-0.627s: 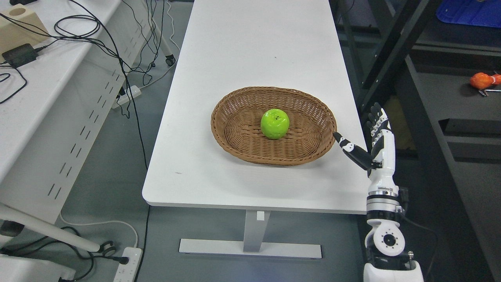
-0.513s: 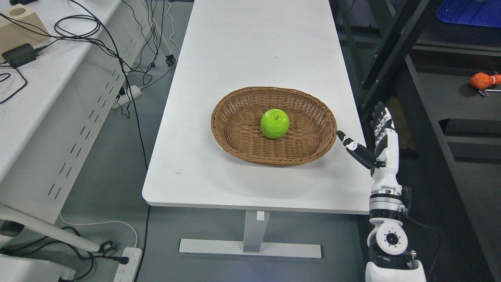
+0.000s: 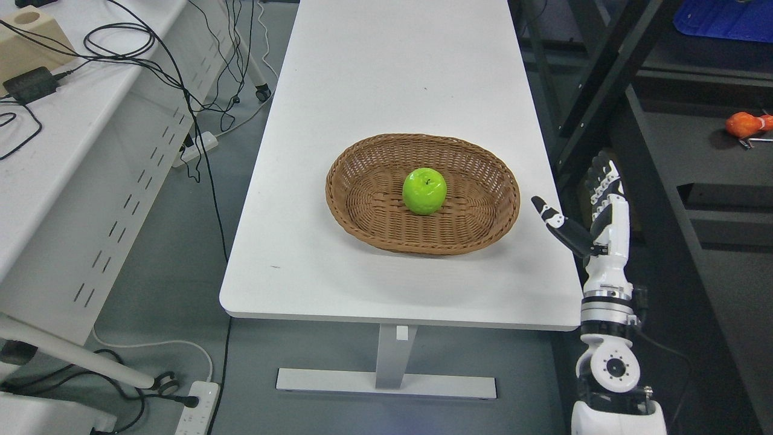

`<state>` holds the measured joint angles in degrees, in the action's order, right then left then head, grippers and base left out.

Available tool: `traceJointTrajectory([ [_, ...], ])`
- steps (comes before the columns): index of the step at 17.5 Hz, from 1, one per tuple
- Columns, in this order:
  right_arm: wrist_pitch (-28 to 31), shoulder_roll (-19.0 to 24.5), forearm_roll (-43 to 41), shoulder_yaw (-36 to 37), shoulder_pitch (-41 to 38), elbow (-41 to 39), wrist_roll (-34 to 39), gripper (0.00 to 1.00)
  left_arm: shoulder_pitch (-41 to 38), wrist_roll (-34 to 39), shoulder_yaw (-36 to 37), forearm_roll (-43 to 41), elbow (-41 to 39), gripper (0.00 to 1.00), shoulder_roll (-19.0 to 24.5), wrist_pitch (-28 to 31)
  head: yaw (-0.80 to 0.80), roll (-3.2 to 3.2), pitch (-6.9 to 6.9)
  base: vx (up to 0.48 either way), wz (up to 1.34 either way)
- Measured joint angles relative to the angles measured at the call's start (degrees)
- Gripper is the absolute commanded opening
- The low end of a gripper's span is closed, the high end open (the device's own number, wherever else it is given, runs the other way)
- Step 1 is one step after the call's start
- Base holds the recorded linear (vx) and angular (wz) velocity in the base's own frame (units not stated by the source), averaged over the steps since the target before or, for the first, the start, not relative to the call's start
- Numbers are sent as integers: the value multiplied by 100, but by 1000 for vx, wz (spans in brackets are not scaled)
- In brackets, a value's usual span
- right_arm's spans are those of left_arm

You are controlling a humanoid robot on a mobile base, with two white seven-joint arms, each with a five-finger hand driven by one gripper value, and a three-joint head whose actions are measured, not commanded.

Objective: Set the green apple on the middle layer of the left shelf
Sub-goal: 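Move the right hand toward the green apple in the wicker basket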

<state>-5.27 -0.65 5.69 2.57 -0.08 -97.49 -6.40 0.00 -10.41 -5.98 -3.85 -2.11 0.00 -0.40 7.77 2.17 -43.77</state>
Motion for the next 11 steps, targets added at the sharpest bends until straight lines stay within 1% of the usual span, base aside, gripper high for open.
traceJointTrajectory([
  [4, -395, -356, 77, 105, 11, -9, 75, 100, 0, 0, 0, 0, 0, 100, 0, 0, 0, 0, 0, 0, 0],
  [6, -465, -606, 438, 141, 122, -12, 210, 99, 0, 0, 0, 0, 0, 100, 0, 0, 0, 0, 0, 0, 0],
  [9, 121, -896, 1548, 12, 359, -12, 378, 99, 0, 0, 0, 0, 0, 100, 0, 0, 0, 0, 0, 0, 0],
  [11, 363, -996, 2085, -141, 473, -12, 559, 100, 0, 0, 0, 0, 0, 100, 0, 1, 0, 0, 0, 0, 0],
])
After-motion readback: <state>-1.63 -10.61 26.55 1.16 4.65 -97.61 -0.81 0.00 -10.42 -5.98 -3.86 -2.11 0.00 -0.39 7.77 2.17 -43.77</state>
